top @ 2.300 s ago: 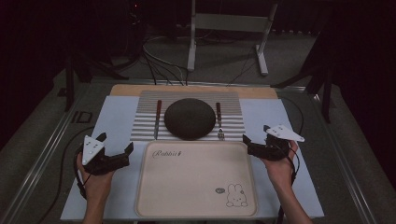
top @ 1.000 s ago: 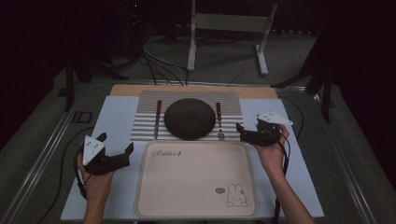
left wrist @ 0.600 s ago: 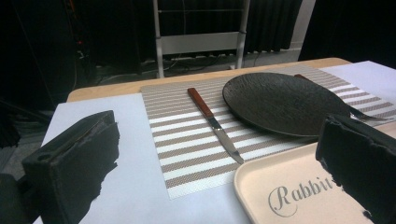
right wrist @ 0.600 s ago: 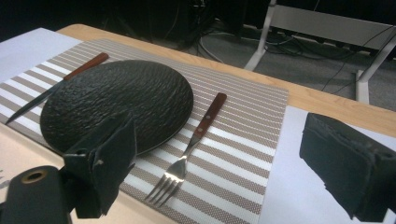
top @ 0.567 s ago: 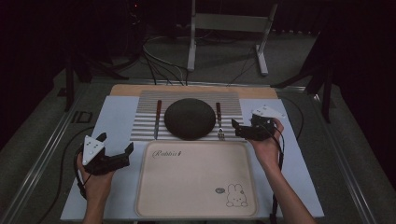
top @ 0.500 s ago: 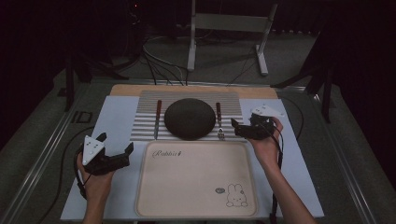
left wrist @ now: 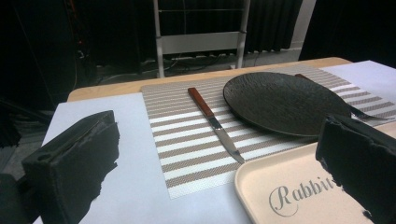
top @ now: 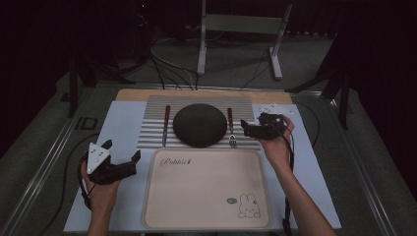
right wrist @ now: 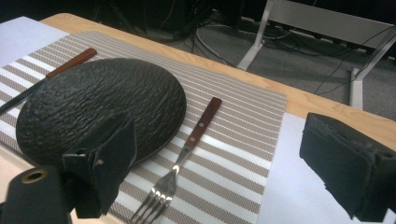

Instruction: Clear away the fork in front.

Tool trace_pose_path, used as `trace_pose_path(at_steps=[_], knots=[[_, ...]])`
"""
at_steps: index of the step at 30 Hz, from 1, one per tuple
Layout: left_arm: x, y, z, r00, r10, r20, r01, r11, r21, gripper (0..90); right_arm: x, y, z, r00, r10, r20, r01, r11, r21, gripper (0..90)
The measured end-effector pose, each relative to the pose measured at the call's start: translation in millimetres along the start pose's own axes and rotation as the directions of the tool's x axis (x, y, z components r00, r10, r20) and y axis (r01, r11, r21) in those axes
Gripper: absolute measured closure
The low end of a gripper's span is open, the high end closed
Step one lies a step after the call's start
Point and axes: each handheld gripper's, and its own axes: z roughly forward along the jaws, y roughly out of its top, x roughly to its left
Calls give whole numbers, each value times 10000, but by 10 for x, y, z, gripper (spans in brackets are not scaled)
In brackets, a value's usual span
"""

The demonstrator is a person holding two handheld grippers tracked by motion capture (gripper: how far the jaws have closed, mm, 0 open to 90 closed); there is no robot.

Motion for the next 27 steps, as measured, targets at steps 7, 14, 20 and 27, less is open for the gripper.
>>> trace_pose_path(at_steps=[7,14,20,27], knots=[[2,-1,2,10000,-11,3,11,10000,4,0,2,104,125,10000,22,6,-22,9995,322,109],[5,-1,0,10000,-23,-2,23,10000,-2,0,-10,214,274,9998,191,-37,-188,9973,716,109],[9,-1,-3,10000,-43,0,43,10000,-22,0,-6,306,402,9996,287,-77,-279,9955,906,110],[12,-3,-1,10000,-55,3,55,10000,-34,0,-7,392,561,9993,386,21,-386,9929,1123,110]])
